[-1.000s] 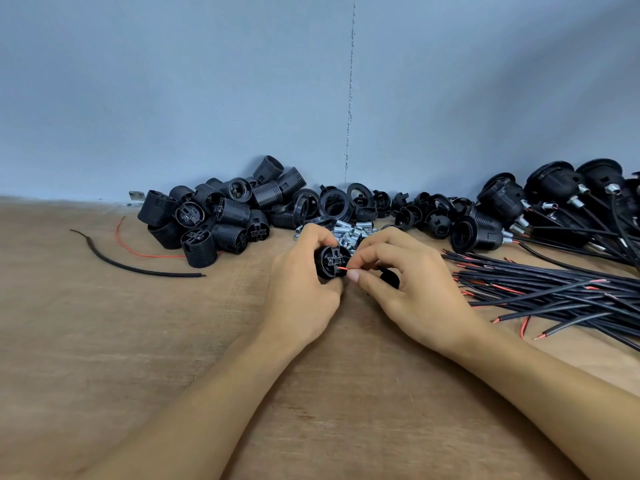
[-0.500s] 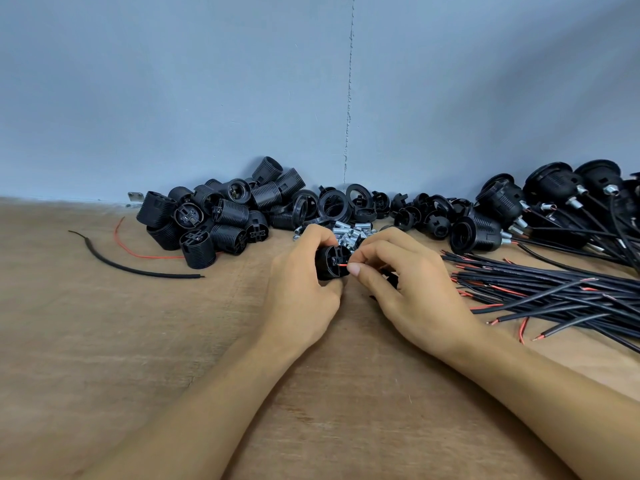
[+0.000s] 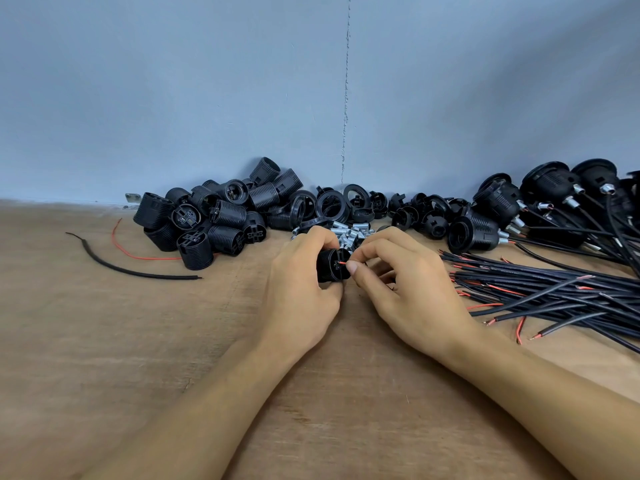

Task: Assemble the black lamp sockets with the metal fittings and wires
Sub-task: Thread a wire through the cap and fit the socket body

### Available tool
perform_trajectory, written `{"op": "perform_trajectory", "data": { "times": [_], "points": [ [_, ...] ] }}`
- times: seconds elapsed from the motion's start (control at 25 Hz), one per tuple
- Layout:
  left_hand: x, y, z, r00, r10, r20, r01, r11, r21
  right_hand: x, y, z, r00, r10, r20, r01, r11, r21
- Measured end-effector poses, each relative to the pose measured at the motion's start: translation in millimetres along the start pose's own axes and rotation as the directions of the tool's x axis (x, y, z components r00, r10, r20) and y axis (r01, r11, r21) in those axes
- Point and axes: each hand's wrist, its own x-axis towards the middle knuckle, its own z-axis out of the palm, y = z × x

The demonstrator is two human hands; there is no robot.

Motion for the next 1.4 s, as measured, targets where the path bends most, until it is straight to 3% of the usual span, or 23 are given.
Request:
{"op": "perform_trajectory", "data": {
  "times": [0.4, 0.88, 1.4],
  "points": [
    [0.8, -4.1, 4.0, 0.998, 0.036, -0.047, -0.032, 0.996, 0.089, -1.2, -3.3, -0.1, 0.999, -0.007, 0.032, 0.008, 1.000, -0.023],
    [0.6, -9.6, 4.4, 0.994, 0.110, 0.014, -0.111, 0.979, 0.174, -0.6, -3.6, -3.4, 0.991, -0.042, 0.127, 0.065, 0.980, -0.186],
    [0.6, -7.8, -0.1, 0.989, 0.132, 0.070, -0.141, 0.979, 0.148, -1.0, -2.0, -2.8, 0.994, -0.030, 0.110, 0.048, 0.984, -0.171]
  ]
}}
